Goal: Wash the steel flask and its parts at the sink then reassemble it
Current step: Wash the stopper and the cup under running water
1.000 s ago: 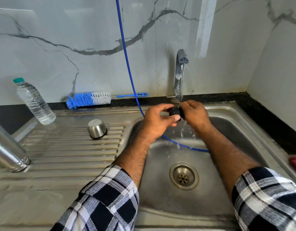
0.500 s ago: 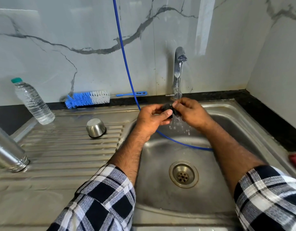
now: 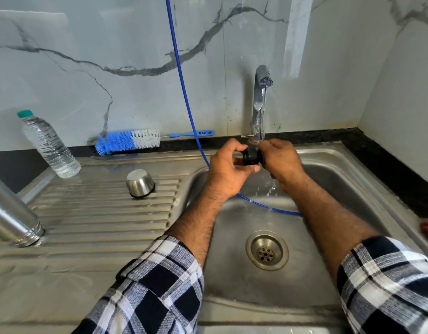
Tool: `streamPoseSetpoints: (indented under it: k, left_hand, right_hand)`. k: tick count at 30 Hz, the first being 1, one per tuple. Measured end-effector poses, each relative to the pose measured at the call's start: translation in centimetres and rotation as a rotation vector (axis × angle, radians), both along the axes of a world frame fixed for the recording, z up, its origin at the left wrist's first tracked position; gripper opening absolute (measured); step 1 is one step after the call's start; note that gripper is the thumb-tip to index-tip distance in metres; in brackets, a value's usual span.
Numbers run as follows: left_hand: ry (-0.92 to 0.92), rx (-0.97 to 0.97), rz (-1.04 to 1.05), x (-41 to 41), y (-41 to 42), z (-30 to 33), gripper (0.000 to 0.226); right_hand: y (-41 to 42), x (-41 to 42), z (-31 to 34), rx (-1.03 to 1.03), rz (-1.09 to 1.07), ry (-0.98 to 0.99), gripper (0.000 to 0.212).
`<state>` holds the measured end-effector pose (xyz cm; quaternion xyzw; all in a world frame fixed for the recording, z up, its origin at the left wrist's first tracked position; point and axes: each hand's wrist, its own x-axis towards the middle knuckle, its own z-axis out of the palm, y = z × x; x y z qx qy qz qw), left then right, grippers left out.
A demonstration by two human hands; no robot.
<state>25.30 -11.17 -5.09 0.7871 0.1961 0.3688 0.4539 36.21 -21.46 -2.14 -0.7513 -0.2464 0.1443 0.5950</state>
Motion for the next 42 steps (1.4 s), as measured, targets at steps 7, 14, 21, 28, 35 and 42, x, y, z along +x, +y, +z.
streamPoseSetpoints:
  k: [7,14,21,28,35,42]
  left_hand:
    - [-0.057,-0.237,-0.05,-0.3,-0.1,0.1,0.041]
    - [0.0,-0.272,-0.141,-1.0,-0.1,0.4,0.039]
    - [-0.039,-0.295,-0.134,-0.5,0.0,-0.5,0.042]
    - [-0.017,-0.392,-0.145,-0.3,-0.4,-1.0,0.037]
    - [0.012,-0.366,-0.185,-0.2,-0.8,-0.6,0.034]
    - [-0.018,-0.413,-0.179,0.2,-0.9,-0.5,0.036]
  right_hand:
    - [-1.2,1.2,0.0,0.19,0.226,0.492,0.017]
    - [-1.3,1.0,0.4,0.192,0.166,0.462,0.031]
    - [-1.6,1.4,0.6,0.15,0.218,0.536,0.016]
    - [-1.3,1.8,0.1,0.096,0.117,0.473,0.008]
    - [-1.5,1.6,0.3,0.087,0.073,0.392,0.037]
    - [-1.6,2.3,0.2,0.062,0.134,0.463,0.023]
